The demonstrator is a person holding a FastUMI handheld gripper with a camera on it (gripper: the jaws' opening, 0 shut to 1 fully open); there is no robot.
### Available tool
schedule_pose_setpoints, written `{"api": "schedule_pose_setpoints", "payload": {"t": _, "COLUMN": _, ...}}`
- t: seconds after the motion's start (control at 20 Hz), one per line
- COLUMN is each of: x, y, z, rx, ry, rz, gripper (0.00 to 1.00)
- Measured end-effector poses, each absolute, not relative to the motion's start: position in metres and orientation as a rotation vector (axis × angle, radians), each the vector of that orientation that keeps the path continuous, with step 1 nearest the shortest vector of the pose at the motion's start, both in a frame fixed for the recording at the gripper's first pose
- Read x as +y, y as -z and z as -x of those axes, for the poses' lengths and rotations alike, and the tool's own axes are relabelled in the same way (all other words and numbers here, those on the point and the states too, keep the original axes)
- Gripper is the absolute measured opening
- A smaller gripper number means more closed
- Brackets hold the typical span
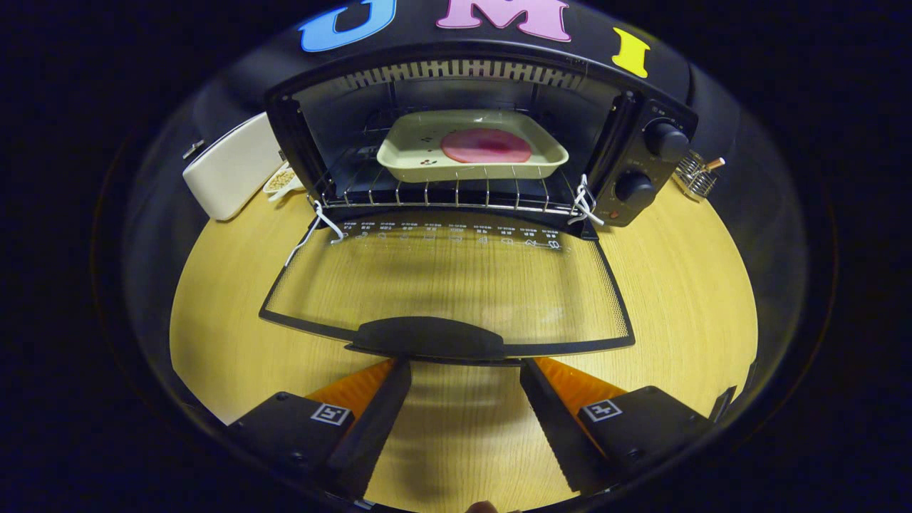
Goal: Open the toaster oven, put the food inside, and close the toaster oven door.
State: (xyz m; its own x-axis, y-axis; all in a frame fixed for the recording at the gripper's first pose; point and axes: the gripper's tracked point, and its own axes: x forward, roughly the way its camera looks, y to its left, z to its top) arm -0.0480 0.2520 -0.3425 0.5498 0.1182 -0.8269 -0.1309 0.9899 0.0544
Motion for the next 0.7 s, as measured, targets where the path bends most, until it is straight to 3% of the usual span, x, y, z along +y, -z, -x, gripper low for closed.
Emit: {"api": "schedule_pose_setpoints", "payload": {"t": 0.7, "x": 0.248, "y": 0.276, "z": 0.047, "rx": 0.75, "ry": -0.193, "rz": -0.047, "gripper": 1.0}}
